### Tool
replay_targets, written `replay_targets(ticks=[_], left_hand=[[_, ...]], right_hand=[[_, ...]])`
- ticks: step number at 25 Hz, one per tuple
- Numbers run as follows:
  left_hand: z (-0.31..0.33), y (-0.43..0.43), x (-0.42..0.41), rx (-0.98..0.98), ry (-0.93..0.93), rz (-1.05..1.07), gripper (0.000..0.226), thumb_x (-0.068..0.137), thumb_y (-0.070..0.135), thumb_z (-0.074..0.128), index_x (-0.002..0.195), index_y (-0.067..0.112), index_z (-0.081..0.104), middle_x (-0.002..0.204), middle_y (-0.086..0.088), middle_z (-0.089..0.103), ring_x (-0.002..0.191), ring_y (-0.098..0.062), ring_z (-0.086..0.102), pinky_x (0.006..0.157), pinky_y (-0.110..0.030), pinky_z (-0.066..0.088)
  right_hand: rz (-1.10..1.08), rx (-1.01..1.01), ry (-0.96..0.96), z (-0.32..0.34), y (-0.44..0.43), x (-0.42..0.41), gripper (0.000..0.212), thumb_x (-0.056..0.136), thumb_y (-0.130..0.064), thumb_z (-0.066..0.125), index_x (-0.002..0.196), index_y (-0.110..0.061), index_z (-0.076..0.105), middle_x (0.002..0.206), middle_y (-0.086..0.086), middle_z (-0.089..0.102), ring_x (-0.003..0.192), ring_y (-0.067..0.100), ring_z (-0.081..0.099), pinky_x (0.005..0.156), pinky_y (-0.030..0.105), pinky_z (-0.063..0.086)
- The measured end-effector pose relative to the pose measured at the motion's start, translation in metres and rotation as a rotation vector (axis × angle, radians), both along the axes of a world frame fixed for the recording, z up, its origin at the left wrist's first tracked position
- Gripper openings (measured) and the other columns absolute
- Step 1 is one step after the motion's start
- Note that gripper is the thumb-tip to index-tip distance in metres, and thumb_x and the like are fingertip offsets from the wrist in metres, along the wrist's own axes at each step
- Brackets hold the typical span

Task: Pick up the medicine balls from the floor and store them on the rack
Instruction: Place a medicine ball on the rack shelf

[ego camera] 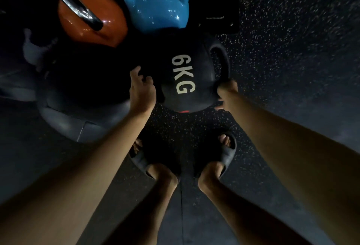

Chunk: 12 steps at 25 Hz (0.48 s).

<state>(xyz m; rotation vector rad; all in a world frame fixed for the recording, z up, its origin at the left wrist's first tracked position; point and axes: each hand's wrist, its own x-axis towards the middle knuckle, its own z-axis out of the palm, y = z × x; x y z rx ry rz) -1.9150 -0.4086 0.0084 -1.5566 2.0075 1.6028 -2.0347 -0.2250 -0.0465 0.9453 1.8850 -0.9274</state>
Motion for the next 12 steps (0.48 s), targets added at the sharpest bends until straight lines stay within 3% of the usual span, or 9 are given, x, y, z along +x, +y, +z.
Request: replay_targets(ticks=[4, 7, 10, 12], left_hand=[[-0.026, 0.005, -0.008, 0.054, -0.082, -0.143, 0.064, 0.097, 0.007, 0.047, 0.155, 0.019, 0.025, 0.153, -0.006, 0.042, 0.140, -0.022, 0.040, 0.118, -0.042, 0.033], [-0.042, 0.011, -0.020, 0.134, -0.177, -0.199, 0.070, 0.098, 0.011, 0.053, 0.158, 0.022, 0.019, 0.159, -0.004, 0.033, 0.144, -0.022, 0.034, 0.119, -0.036, 0.029], [-0.061, 0.020, -0.030, 0.151, -0.180, -0.269, 0.066, 0.094, 0.010, 0.060, 0.154, 0.021, 0.033, 0.151, -0.004, 0.046, 0.138, -0.022, 0.044, 0.116, -0.037, 0.036], [-0.074, 0.025, -0.029, 0.110, -0.122, -0.277, 0.065, 0.087, 0.003, 0.060, 0.148, 0.021, 0.044, 0.140, -0.006, 0.057, 0.130, -0.024, 0.053, 0.112, -0.043, 0.042]], right_hand=[[-0.032, -0.064, 0.029, -0.023, 0.020, 0.010, 0.037, 0.107, -0.016, 0.032, 0.140, -0.016, 0.047, 0.130, 0.012, 0.060, 0.111, 0.037, 0.062, 0.070, 0.054, 0.061], [-0.188, -0.133, -0.026, -0.041, 0.054, 0.015, 0.042, 0.109, -0.024, 0.026, 0.134, -0.013, 0.058, 0.119, 0.010, 0.067, 0.102, 0.032, 0.064, 0.055, 0.035, 0.054], [-0.224, -0.164, -0.057, -0.059, 0.084, 0.030, 0.037, 0.110, -0.023, 0.028, 0.110, -0.013, 0.064, 0.090, 0.004, 0.066, 0.068, 0.017, 0.061, 0.039, 0.017, 0.044], [-0.282, -0.216, -0.009, -0.067, 0.093, 0.035, 0.035, 0.110, -0.026, 0.032, 0.109, -0.013, 0.063, 0.090, 0.002, 0.066, 0.063, 0.010, 0.064, 0.041, 0.015, 0.045]])
